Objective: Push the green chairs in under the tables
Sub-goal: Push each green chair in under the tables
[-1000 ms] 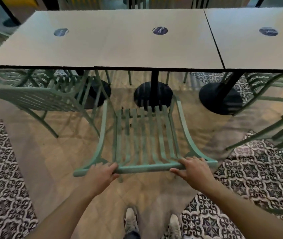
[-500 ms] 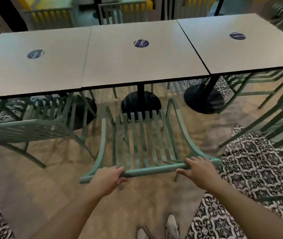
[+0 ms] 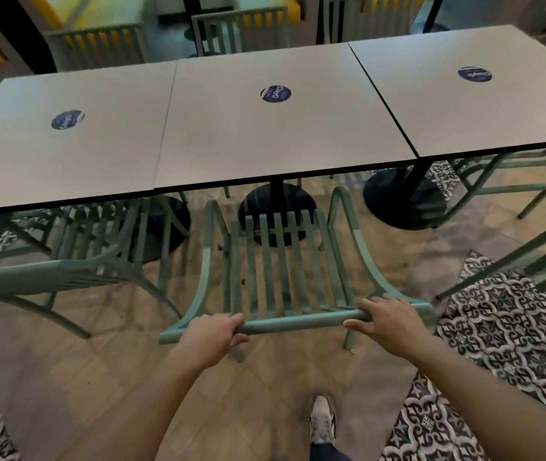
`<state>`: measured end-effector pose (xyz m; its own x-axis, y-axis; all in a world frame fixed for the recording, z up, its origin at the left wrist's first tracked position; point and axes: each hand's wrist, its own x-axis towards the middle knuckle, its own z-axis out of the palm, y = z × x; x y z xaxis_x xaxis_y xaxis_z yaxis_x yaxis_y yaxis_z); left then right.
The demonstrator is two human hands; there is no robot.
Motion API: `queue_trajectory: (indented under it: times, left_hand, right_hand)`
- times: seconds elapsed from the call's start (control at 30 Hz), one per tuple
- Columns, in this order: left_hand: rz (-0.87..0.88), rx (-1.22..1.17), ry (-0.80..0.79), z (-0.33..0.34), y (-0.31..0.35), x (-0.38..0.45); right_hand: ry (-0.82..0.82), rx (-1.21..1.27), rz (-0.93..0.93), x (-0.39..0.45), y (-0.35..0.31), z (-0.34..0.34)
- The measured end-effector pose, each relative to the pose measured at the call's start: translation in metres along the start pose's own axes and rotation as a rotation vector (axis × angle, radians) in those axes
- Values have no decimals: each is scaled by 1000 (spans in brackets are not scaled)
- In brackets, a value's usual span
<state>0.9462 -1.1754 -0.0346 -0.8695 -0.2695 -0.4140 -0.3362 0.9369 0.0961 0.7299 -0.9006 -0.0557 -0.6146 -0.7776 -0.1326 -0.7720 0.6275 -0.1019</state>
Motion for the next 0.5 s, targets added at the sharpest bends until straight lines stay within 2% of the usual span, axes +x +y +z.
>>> queue_trajectory:
  times: [0.27,0.4,0.47,0.5]
  left_hand:
    - [-35,-26,4,-32,5,49]
    - [-71,-62,-28,-25,-5,63]
    - [-155,-182,2,-14,-13,64]
    - [-247,-277,93,-10,-17,61]
  right_hand:
    - [-30,22,24,50,28,-18]
    - [-80,16,69,59,32,-17]
    - [1,146,157,55,37,-17]
    - [120,289,264,53,40,-18]
